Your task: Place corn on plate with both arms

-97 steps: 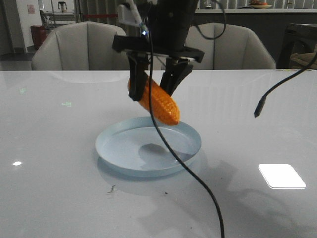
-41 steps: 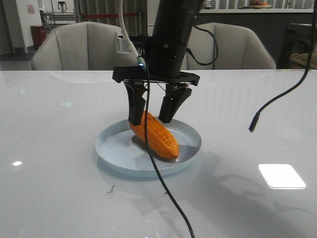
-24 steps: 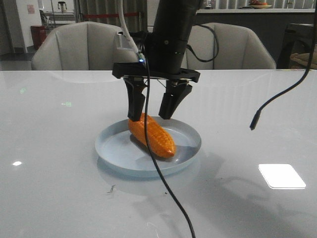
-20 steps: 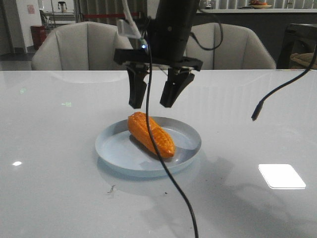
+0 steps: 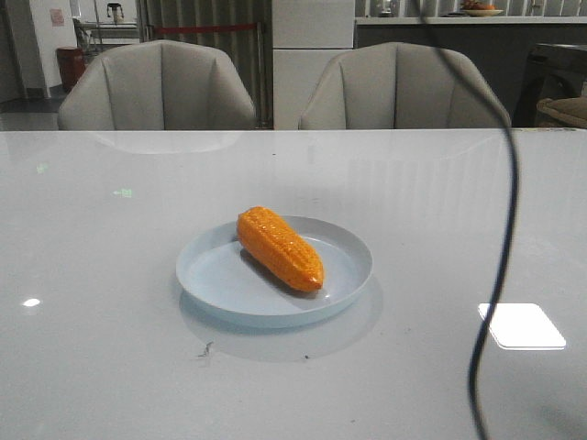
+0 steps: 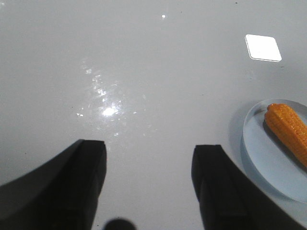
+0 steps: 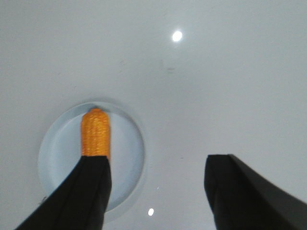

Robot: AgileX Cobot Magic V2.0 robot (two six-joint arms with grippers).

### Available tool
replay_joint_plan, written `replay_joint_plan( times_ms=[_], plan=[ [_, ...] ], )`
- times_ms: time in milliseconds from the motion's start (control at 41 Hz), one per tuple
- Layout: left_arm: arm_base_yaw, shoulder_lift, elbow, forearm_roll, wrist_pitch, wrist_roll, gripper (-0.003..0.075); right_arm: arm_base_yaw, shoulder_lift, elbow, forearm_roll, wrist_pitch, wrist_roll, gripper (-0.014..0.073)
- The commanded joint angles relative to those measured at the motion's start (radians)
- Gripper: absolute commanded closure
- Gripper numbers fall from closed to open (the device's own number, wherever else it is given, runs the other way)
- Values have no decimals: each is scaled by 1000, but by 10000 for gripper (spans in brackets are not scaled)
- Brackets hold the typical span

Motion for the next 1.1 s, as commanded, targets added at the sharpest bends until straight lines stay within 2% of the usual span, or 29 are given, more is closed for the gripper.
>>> replay_joint_plan(
  times_ms=[0, 171, 269, 464, 635, 781, 928, 1074],
  plan=[
    [2, -4, -27, -18, -60, -3, 269, -63, -137, -30, -49, 79, -9, 75],
    [2, -4, -27, -18, -60, -3, 269, -166, -268, 20, -65, 79, -9, 75],
    [2, -4, -27, -13, -60, -3, 269, -203, -359, 104, -78, 64, -10, 75],
    [2, -4, -27, -9, -60, -3, 269, -217, -550, 416, -189, -61, -10, 75],
    [2, -4, -27, -8, -60, -3, 269, -217, -742, 756, -183, -217, 11, 75],
    [2, -4, -27, -7, -60, -3, 269, -217, -901, 1018, -180, -281, 86, 75],
    [2, -4, -27, -7, -60, -3, 269, -217, -1042, 1198, -180, -294, 131, 75],
    [2, -4, -27, 1, -60, -3, 269, -217, -1148, 1273, -177, -307, 139, 75]
  ],
)
